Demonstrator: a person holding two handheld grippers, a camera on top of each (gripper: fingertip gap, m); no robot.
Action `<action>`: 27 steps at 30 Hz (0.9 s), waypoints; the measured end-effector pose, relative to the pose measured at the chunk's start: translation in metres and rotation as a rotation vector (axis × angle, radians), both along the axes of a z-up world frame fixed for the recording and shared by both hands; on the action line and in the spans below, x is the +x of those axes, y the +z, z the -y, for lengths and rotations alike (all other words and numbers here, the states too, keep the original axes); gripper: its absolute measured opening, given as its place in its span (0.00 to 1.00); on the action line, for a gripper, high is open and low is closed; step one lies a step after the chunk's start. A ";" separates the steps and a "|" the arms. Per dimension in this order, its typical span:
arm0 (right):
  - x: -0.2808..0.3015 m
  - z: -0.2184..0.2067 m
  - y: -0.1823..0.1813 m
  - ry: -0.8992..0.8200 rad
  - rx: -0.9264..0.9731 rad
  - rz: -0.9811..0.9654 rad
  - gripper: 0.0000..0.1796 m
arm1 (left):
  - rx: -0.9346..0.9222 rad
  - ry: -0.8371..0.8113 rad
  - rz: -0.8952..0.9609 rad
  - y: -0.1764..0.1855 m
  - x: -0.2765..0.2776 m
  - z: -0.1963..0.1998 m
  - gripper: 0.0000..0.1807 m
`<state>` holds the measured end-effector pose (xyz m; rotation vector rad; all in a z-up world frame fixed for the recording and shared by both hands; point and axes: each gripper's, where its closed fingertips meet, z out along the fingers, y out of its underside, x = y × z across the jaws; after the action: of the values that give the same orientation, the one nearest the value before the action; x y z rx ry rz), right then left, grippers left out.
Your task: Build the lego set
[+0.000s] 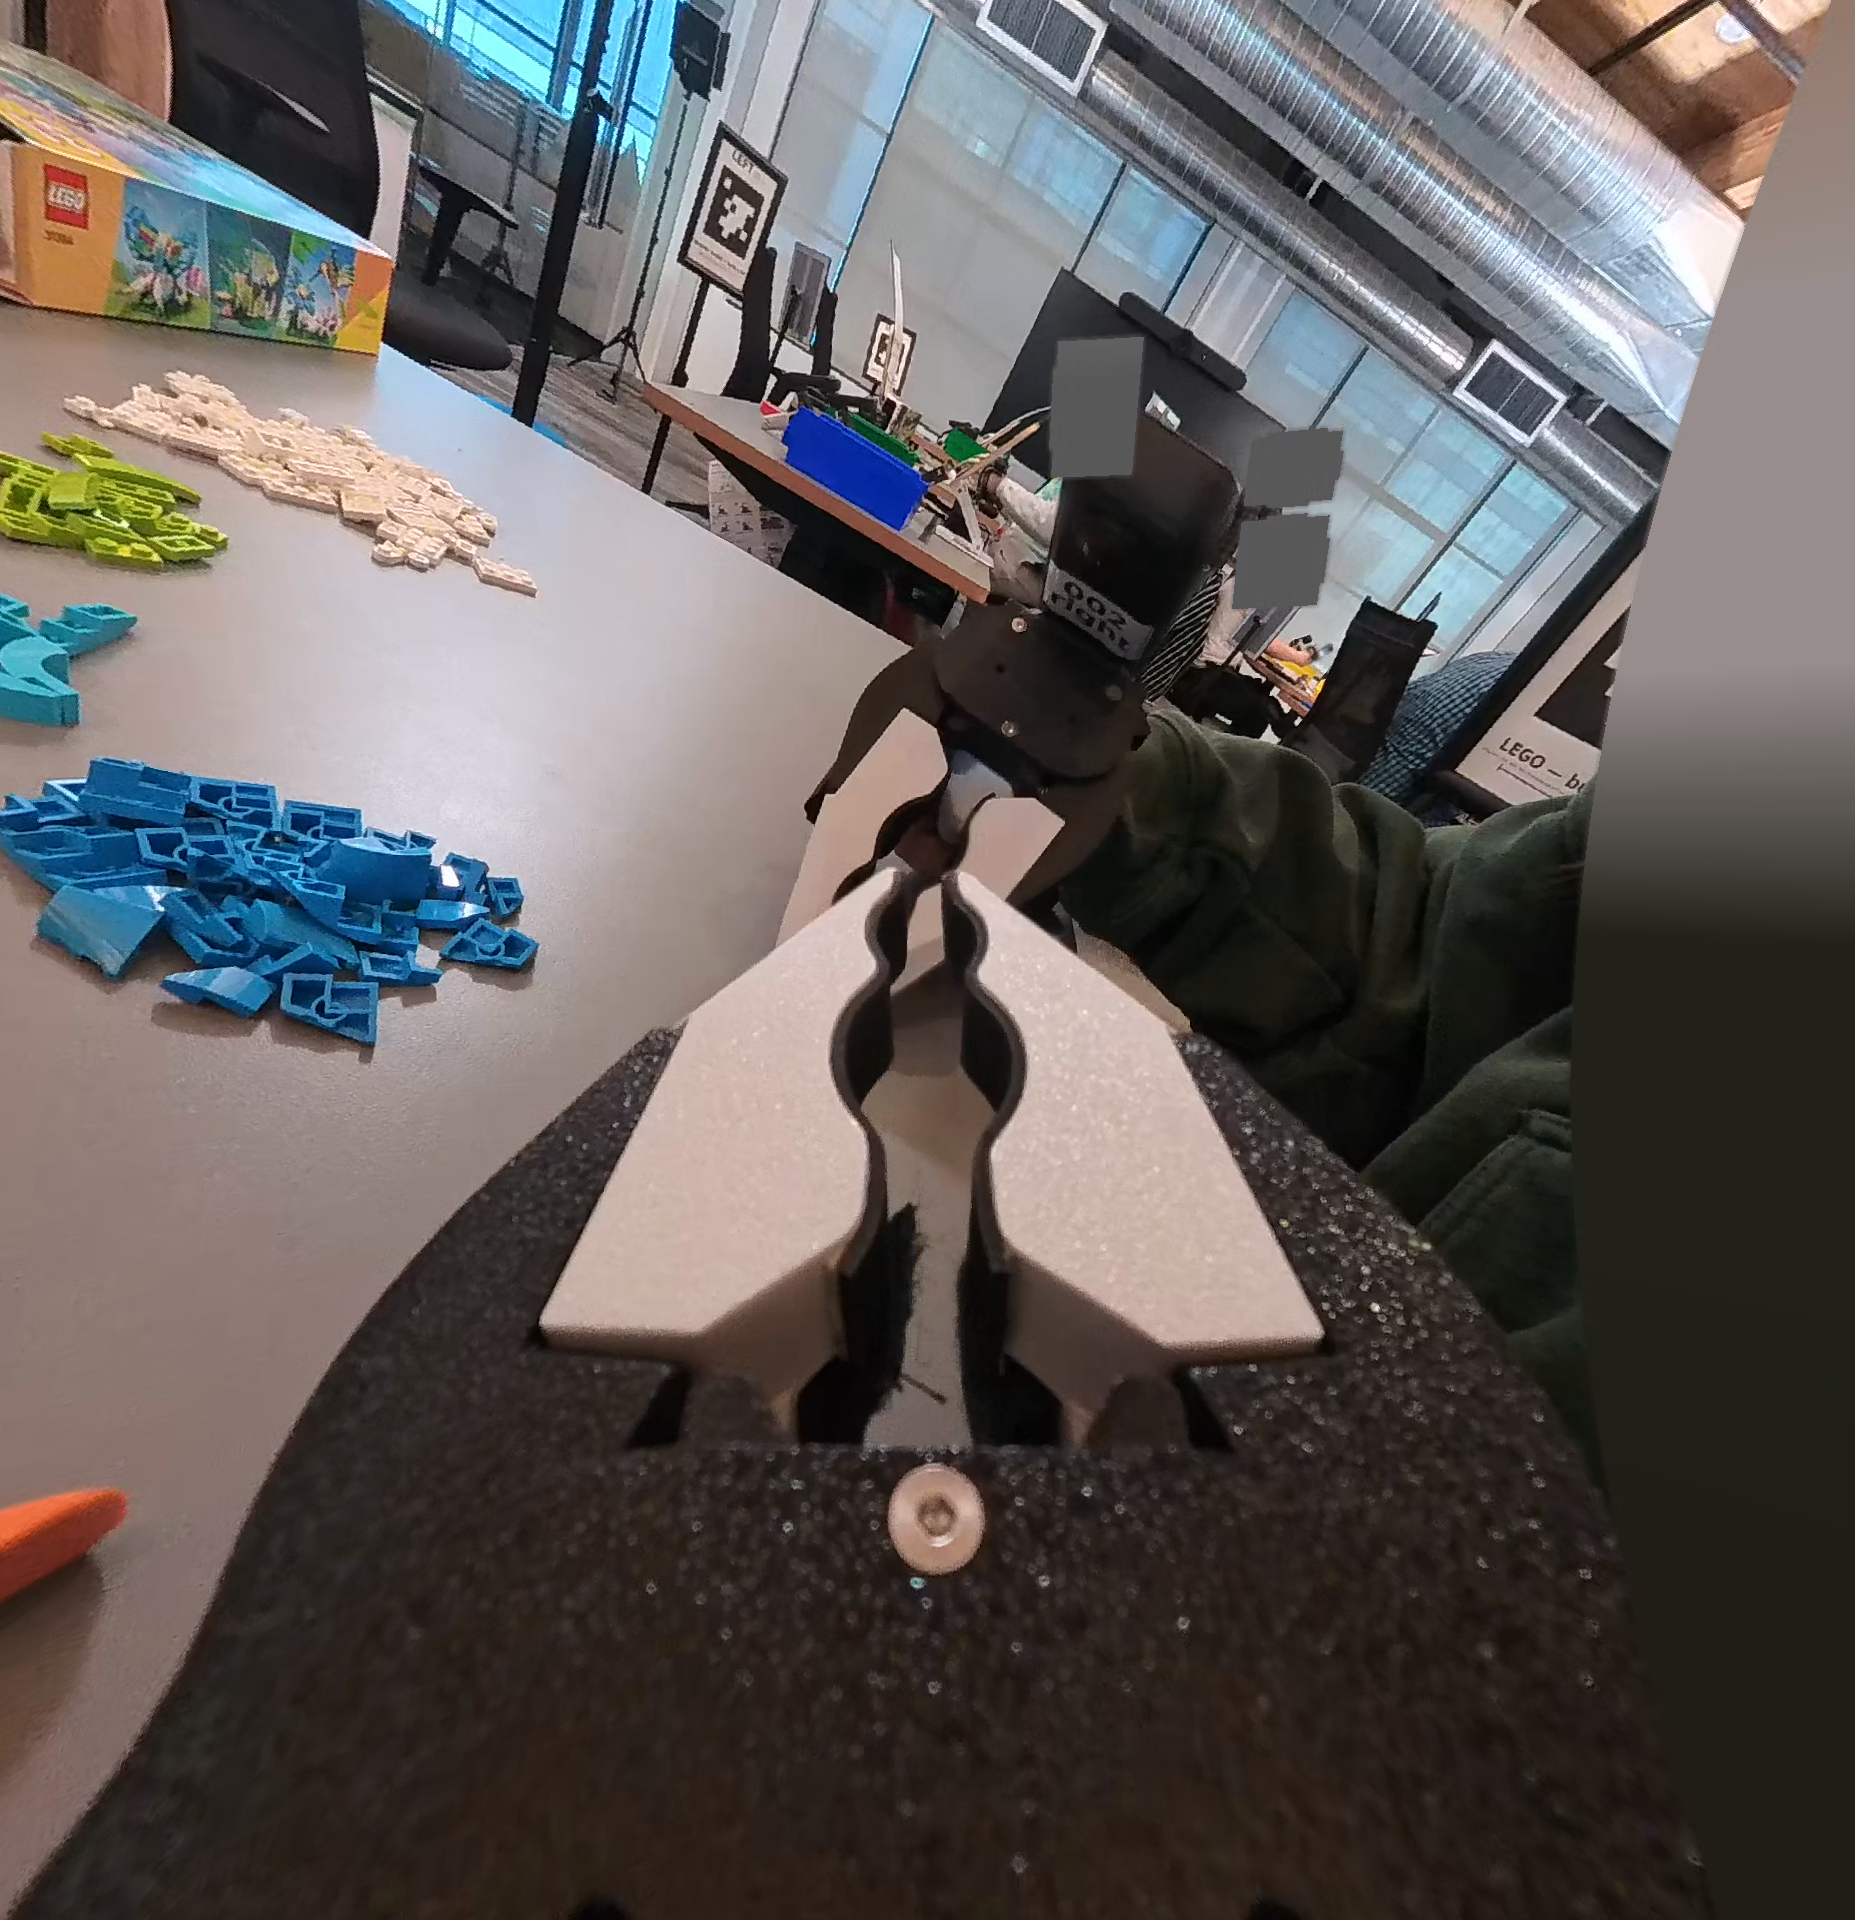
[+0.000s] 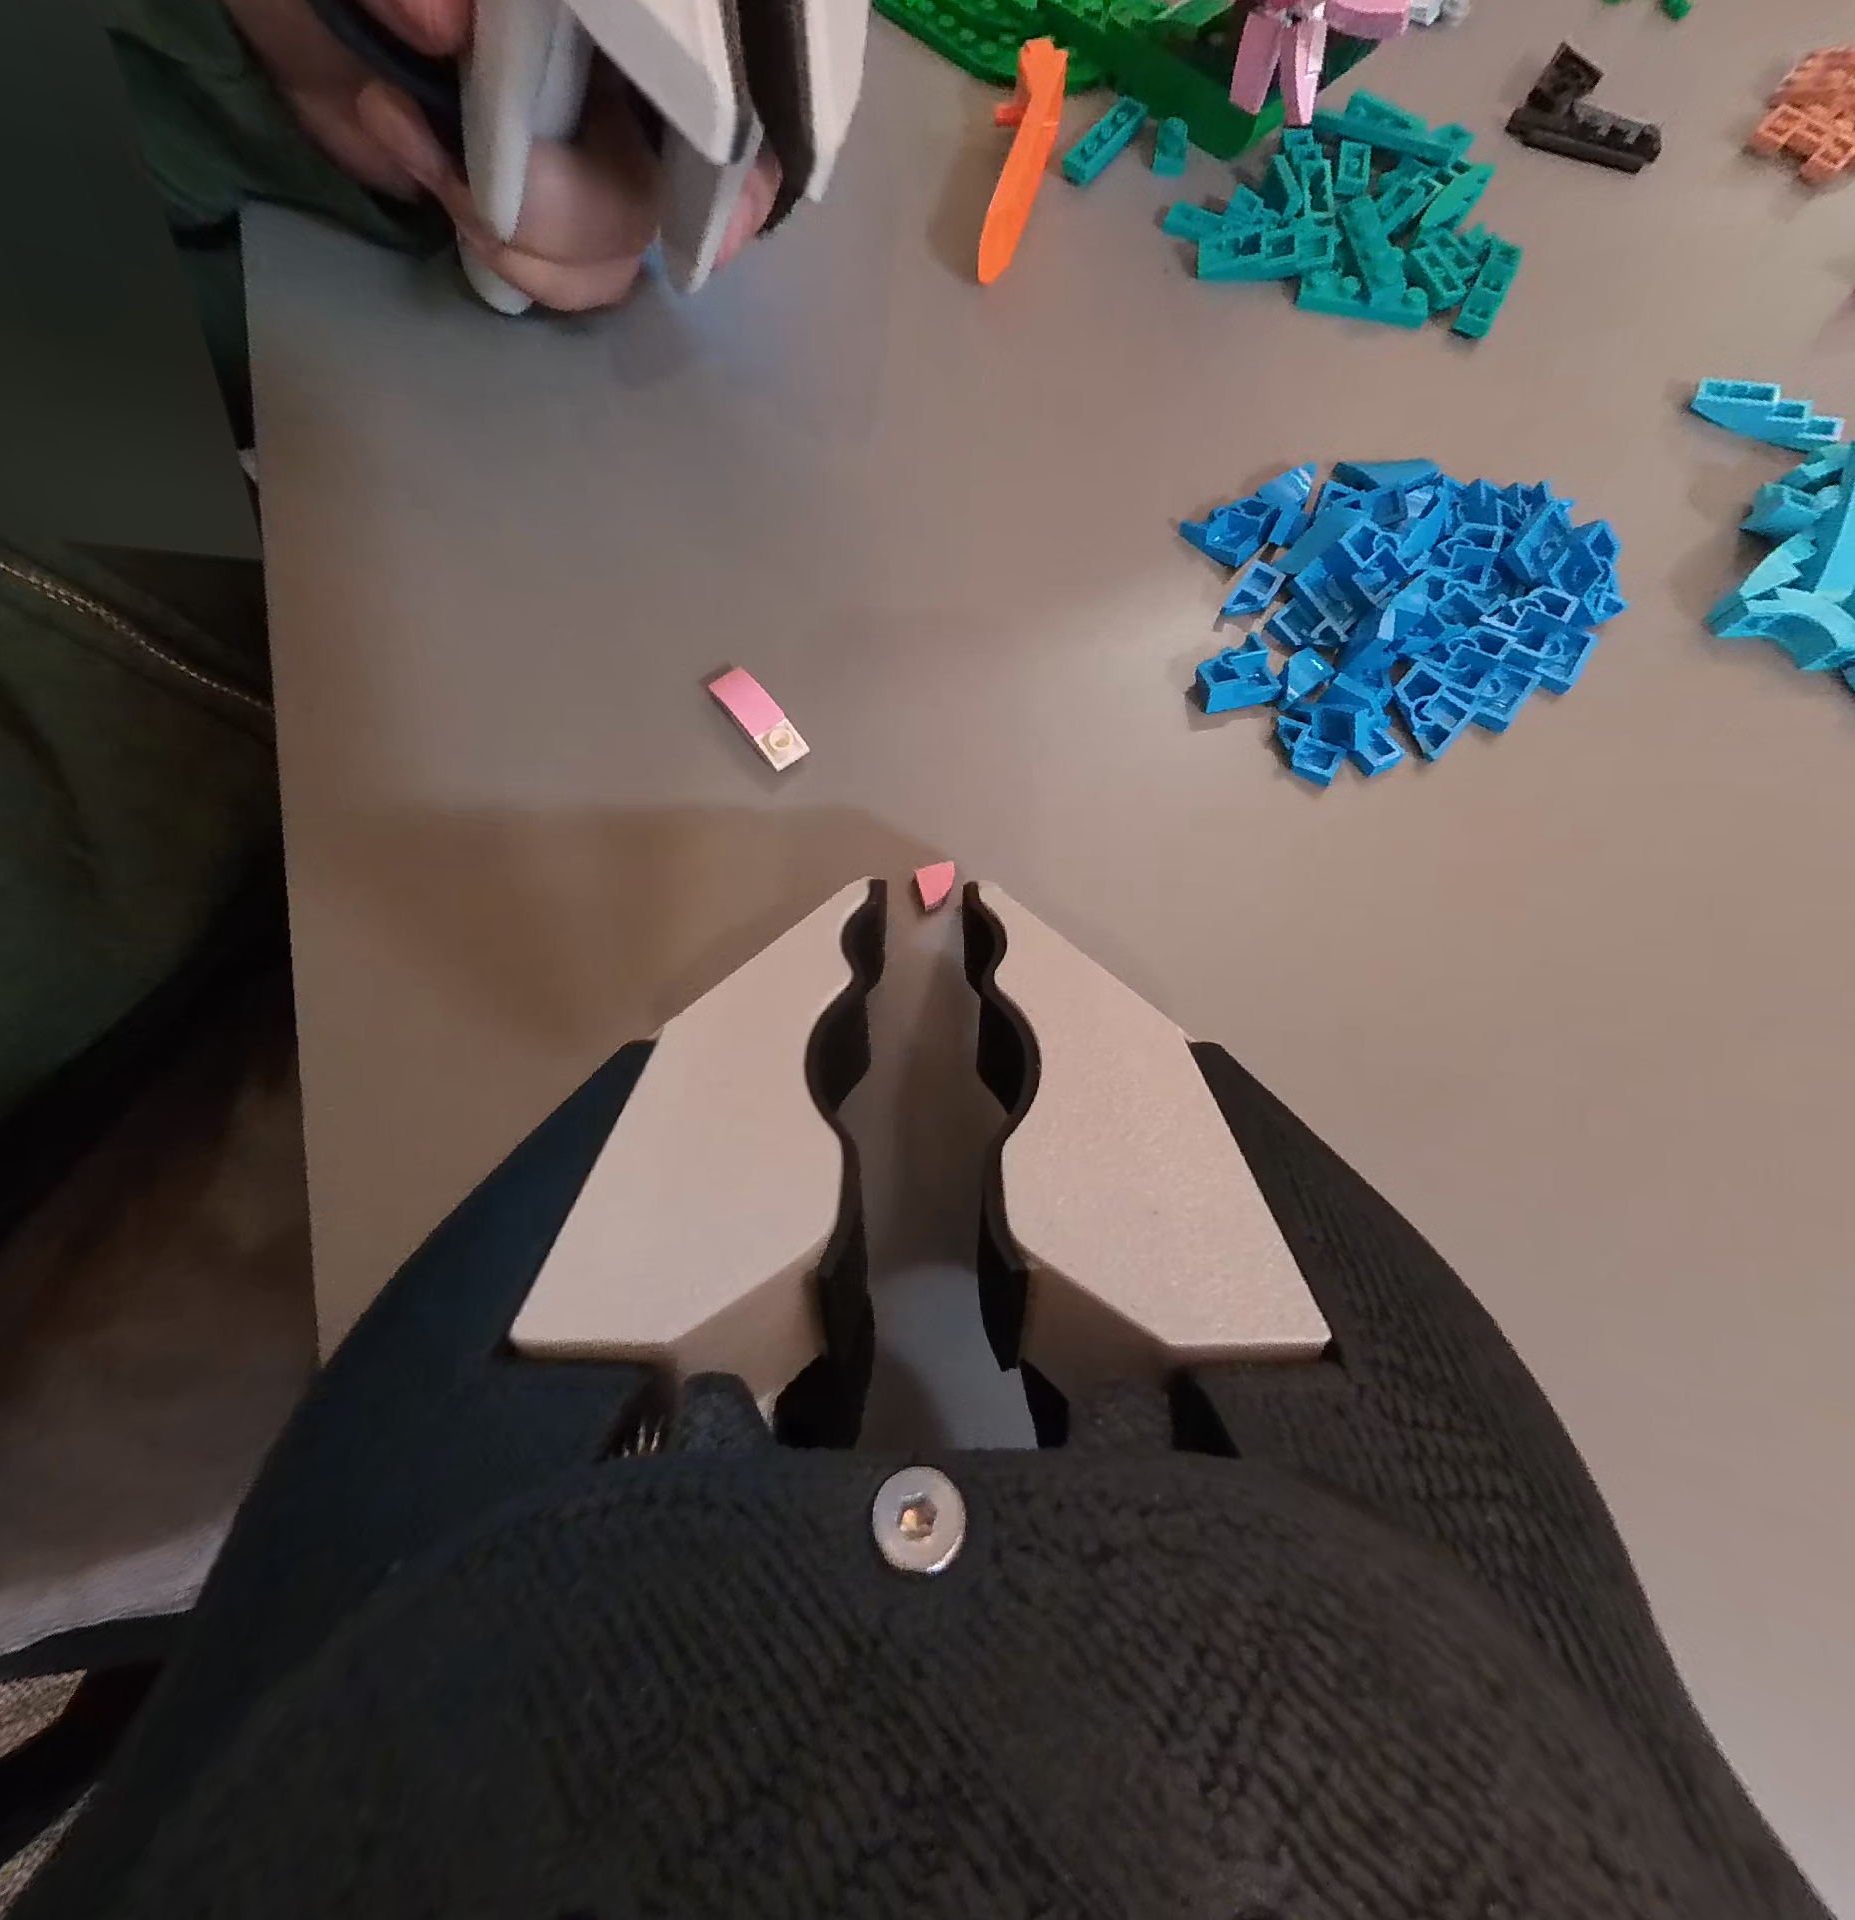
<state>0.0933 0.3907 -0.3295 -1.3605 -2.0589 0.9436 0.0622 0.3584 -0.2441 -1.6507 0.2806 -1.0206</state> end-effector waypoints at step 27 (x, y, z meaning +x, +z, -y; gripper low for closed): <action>0.006 0.020 0.000 -0.207 0.013 0.038 0.07 | -0.229 0.002 -0.581 -0.075 0.017 0.017 0.10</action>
<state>0.0994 0.3710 -0.3297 -1.5601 -1.9035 0.8198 0.0791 0.3417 -0.3187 -2.1374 0.5591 -0.5629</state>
